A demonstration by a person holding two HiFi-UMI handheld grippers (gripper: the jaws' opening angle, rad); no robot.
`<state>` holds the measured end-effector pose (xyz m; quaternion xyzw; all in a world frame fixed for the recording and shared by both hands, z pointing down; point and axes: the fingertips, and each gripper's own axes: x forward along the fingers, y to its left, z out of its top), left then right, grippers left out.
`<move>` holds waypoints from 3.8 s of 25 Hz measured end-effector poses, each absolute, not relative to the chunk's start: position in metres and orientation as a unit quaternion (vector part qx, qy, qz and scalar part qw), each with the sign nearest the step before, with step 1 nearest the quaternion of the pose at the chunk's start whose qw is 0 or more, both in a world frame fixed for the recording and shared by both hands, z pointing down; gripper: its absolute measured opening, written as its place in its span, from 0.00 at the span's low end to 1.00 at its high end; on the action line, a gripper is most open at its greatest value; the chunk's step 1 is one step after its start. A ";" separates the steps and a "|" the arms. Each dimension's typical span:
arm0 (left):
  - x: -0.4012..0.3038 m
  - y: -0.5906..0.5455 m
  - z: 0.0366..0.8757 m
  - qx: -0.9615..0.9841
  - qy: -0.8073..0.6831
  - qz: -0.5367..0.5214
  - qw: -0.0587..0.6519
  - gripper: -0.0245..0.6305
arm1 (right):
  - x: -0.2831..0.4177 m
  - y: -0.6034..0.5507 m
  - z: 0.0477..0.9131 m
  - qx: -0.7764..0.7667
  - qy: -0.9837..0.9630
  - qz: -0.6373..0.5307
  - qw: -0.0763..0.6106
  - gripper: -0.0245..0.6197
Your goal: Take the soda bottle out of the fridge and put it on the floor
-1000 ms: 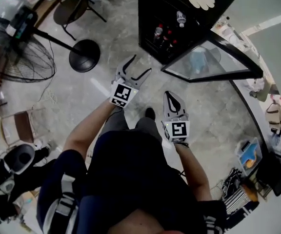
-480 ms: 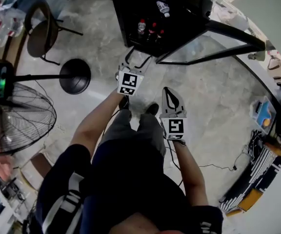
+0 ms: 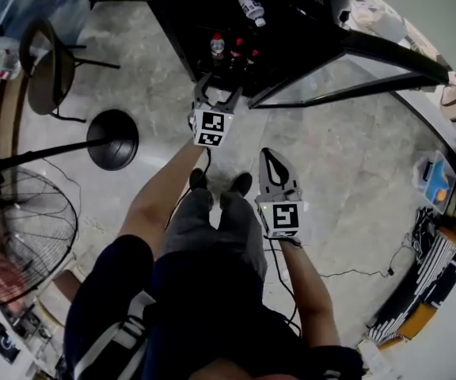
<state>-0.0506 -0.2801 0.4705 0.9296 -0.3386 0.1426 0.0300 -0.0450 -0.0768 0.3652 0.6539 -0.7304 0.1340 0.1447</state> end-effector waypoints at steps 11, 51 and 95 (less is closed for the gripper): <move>0.000 -0.344 0.610 0.927 -0.332 0.172 0.040 0.53 | -0.017 -0.111 0.443 0.666 -0.723 0.137 0.124 0.07; 0.080 -0.474 0.807 0.909 -0.374 0.175 0.058 0.53 | 0.011 -0.128 0.588 0.679 -0.717 0.155 0.037 0.07; -0.039 -0.376 0.800 0.924 -0.317 0.211 0.037 0.52 | 0.002 -0.126 0.638 0.639 -0.748 0.159 0.079 0.07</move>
